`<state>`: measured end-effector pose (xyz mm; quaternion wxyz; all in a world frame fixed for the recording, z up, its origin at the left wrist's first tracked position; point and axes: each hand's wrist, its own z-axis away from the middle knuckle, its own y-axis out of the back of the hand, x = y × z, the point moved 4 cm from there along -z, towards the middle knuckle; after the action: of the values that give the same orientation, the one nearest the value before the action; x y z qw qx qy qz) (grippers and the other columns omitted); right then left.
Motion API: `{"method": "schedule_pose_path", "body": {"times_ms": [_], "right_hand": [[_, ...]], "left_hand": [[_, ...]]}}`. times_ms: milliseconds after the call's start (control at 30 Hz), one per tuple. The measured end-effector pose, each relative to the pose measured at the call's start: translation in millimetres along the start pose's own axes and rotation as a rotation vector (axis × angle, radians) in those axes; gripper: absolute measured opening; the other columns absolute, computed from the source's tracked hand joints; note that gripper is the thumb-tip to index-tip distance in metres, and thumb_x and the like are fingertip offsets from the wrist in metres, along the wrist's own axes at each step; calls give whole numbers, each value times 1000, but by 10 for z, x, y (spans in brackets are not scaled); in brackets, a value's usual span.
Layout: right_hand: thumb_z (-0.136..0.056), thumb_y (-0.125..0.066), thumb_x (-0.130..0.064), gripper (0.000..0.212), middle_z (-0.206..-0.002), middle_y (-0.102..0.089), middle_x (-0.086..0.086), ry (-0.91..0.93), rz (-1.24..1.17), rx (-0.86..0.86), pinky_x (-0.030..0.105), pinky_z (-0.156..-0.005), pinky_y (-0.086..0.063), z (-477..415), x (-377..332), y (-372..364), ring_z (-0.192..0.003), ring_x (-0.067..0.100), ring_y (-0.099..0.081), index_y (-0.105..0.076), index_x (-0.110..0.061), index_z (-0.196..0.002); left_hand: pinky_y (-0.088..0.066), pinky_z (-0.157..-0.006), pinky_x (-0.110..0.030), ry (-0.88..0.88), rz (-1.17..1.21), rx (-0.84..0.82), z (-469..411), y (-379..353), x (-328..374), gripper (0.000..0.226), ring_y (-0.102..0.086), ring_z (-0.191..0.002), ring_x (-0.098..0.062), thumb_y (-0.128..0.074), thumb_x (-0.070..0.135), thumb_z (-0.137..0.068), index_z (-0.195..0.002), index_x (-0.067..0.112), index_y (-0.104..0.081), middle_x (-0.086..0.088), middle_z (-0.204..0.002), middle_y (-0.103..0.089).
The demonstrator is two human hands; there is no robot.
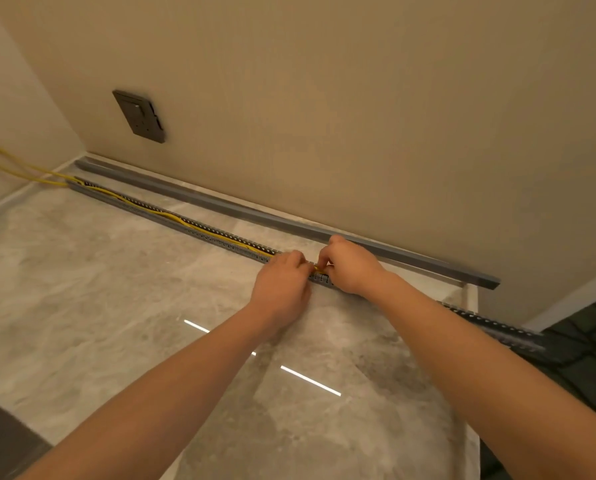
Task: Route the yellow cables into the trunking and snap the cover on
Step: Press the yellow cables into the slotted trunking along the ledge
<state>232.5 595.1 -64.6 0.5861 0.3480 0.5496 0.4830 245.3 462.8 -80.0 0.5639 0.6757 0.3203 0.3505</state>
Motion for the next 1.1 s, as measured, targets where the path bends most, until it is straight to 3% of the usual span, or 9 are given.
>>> {"method": "schedule_pose_path", "body": {"times_ms": [133,300,467,733,833,900,967,1100], "right_hand": [[-87,-56,-14,25,-91,-53,-5,-77,-78,36,28,-62,-38,38,54,-13,-83,19,-56,-72,-28,-100],[-85,-59,-20,22,-108,-58,0,-120,-81,18,29,-65,-39,63,44,10,-92,22,-57,-59,-26,-107],[-77,-70,-43,33,-98,-50,1,-199,-77,9,31,-64,-39,248,113,96,-82,23,-53,-50,-23,-95],[-75,-66,-35,22,-87,-64,3,-352,2,-23,31,-61,-46,796,478,330,-78,22,-59,-59,-19,-88],[-78,-66,-38,30,-73,-65,9,-443,-335,-89,31,-49,-51,951,621,373,-58,21,-56,-62,-11,-92],[-88,-57,-38,31,-66,-62,10,-462,-497,-87,25,-42,-41,978,675,398,-50,19,-48,-61,-8,-96],[-91,-55,-29,23,-64,-63,6,-429,-481,-56,23,-45,-37,960,717,442,-50,16,-46,-63,-9,-96],[-87,-67,-25,12,-68,-66,-1,-390,-419,-14,30,-67,-47,917,767,439,-66,13,-57,-70,-14,-84]], "left_hand": [[-43,-83,-30,25,56,-13,-9,-41,117,42,-49,-115,-19,-46,21,-88,-129,17,-55,1,-121,-57],[-40,-74,-31,20,-127,-106,-65,38,204,35,-51,-110,-22,-46,27,-87,-118,17,-60,0,-114,-60],[-37,-68,-32,52,-257,-206,-139,101,351,31,-55,-104,-24,-51,29,-87,-114,16,-61,-4,-110,-58],[-38,-65,-30,65,-399,-259,-179,49,526,23,-62,-96,-24,-54,22,-92,-114,18,-61,-3,-107,-59],[-39,-65,-30,66,-401,-245,-182,35,536,22,-62,-96,-24,-52,18,-93,-112,19,-61,-3,-107,-60],[-39,-66,-30,66,-394,-235,-179,25,539,22,-62,-96,-24,-52,18,-92,-112,18,-62,-3,-107,-60],[-39,-65,-30,62,-395,-231,-172,19,536,21,-62,-96,-24,-52,18,-92,-112,19,-62,-3,-106,-60],[-40,-68,-30,83,-367,-244,-149,-14,527,24,-60,-99,-24,-53,21,-92,-114,16,-62,-5,-109,-58]]}}
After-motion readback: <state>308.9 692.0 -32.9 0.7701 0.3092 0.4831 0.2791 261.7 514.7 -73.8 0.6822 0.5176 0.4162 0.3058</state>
